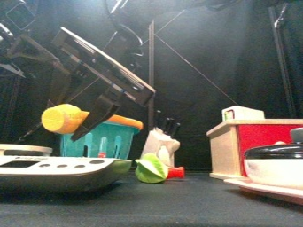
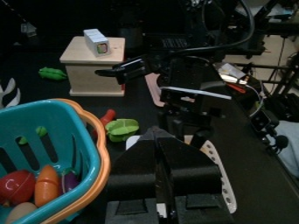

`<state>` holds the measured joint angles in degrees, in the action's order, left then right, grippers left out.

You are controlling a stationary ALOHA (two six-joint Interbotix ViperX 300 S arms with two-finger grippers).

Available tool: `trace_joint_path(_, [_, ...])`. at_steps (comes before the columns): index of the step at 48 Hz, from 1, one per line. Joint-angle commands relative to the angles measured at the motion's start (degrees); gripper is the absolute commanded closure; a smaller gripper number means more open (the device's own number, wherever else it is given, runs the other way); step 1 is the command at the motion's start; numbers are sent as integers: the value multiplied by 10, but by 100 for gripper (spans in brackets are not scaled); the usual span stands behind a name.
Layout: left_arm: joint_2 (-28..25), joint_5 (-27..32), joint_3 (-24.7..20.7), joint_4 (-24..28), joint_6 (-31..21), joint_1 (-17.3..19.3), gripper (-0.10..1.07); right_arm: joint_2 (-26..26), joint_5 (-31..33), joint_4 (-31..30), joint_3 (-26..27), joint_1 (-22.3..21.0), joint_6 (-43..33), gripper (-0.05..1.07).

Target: Place corn on stove

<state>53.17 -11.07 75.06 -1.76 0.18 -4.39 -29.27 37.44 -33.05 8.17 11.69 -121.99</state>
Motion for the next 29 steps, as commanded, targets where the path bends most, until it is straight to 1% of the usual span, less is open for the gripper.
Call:
trace_joint_path(1, [0, -4, -14, -1, -2, -1, 67, 16, 11, 4, 15, -3, 0, 47])
trace_joint_path(9, [0, -3, -13, -1, -2, 0, 68, 13, 18, 10, 10, -3, -1, 47])
trace_joint_path(13, [0, -3, -13, -1, -3, -1, 68, 12, 18, 9, 8, -3, 0, 45])
trace_joint_path(24, [0, 2, -12, -1, -3, -1, 67, 6, 20, 18, 8, -5, -1, 30])
trace_joint_path(29, [0, 4, -11, -1, -2, -1, 68, 4, 21, 21, 7, -5, 0, 26])
